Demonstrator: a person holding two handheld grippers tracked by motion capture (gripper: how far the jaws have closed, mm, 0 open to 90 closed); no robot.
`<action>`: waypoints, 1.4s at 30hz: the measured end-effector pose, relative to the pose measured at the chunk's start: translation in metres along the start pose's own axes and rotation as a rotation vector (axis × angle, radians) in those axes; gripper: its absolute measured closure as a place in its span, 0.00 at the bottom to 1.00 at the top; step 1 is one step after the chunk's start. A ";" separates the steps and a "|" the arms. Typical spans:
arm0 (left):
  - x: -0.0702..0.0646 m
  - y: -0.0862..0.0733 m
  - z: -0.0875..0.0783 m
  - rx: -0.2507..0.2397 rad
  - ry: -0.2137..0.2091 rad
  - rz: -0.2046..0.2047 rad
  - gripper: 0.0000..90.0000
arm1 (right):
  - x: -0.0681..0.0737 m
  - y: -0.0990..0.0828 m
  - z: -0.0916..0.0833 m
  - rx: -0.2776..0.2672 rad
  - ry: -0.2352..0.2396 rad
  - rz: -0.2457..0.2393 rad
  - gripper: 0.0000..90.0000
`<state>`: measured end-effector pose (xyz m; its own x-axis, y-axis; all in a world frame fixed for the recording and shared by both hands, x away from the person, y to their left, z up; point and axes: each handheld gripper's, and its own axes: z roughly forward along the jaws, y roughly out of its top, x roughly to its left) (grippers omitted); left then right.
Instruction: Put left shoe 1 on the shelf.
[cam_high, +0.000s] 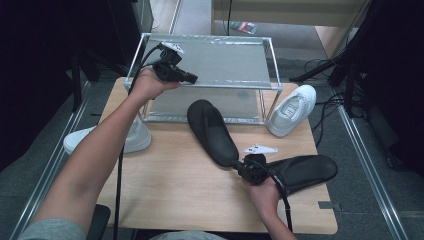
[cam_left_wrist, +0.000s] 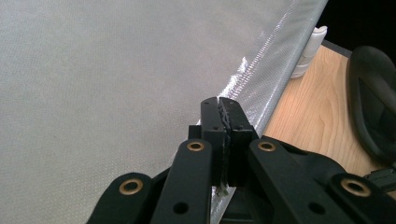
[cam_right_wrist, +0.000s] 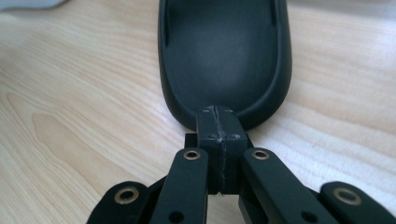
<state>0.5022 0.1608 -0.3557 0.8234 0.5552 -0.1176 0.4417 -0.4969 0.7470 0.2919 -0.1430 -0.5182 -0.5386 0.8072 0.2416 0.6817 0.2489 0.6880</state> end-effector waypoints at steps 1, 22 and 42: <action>0.000 0.000 0.000 0.001 0.002 0.001 1.00 | 0.000 -0.001 0.001 0.010 0.003 0.003 1.00; 0.000 0.000 0.000 0.000 0.002 -0.006 1.00 | 0.007 0.012 0.030 -0.002 0.032 -0.020 1.00; 0.000 0.000 0.000 -0.001 0.004 0.005 1.00 | 0.017 0.038 0.065 -0.026 0.056 -0.034 1.00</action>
<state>0.5017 0.1605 -0.3560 0.8243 0.5552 -0.1111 0.4371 -0.4993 0.7481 0.3407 -0.0847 -0.5322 -0.5886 0.7670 0.2553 0.6496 0.2608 0.7141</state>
